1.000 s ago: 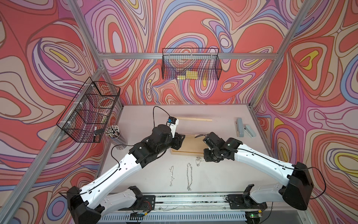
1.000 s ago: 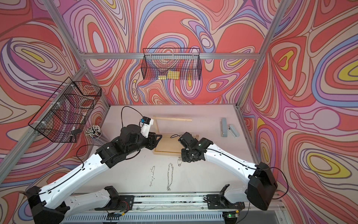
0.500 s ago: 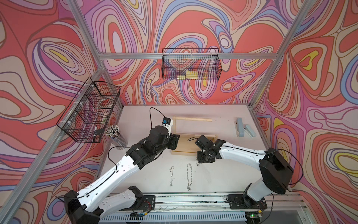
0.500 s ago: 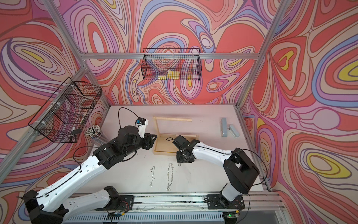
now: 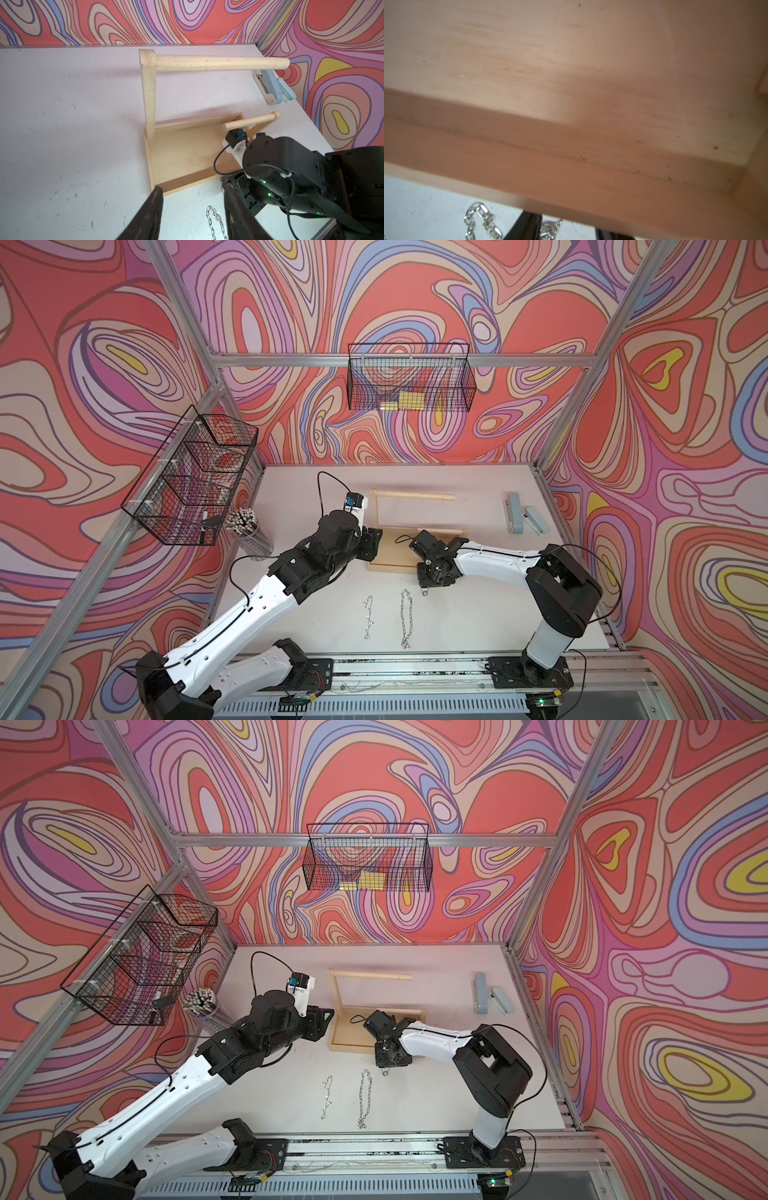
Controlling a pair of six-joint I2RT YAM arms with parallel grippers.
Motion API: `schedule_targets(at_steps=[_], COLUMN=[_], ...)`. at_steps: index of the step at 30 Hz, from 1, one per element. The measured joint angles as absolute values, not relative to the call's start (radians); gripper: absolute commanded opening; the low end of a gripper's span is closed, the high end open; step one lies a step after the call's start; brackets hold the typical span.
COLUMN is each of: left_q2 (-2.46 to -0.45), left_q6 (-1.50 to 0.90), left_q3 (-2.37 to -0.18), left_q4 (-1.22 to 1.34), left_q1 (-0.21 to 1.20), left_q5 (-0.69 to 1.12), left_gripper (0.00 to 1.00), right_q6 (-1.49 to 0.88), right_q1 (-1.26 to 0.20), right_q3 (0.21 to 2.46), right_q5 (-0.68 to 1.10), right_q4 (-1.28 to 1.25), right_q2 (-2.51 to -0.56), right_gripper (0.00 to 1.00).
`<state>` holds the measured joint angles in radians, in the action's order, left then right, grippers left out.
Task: Hang the necklace on the jewelry display stand
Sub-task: Pick up the necklace from the center of the board.
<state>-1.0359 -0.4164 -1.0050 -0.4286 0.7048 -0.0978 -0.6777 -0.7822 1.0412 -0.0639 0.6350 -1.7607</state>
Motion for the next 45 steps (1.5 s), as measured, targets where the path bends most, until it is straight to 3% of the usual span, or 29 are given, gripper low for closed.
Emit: schedule_targets(at_steps=[4, 12, 23, 32, 45], left_q2=[-1.030, -1.021, -1.021, -1.022, -1.066], left_q6=[-0.419, -0.423, -0.427, -0.438, -0.437], left_q3=[-1.001, -0.991, -0.987, -0.987, -0.995], left_q4=[-0.429, -0.430, -0.429, -0.429, -0.399], left_q1=[0.705, 0.699, 0.698, 0.698, 0.698], left_q5=[-0.098, -0.098, -0.098, -0.091, -0.017], left_gripper=[0.51, 0.52, 0.52, 0.49, 0.43], right_q6=[-0.672, -0.664, -0.654, -0.607, -0.517], right_q1=[-0.782, -0.785, -0.787, -0.794, -0.794], right_q3=[1.063, 1.060, 1.076, 1.287, 1.554], right_q5=[-0.078, -0.077, -0.074, -0.071, -0.088], right_q4=[0.630, 0.599, 0.716, 0.820, 0.936], right_q2=[-1.783, -1.779, -1.708, -1.578, -1.540], right_gripper=[0.35, 0.00, 0.00, 0.00, 0.00])
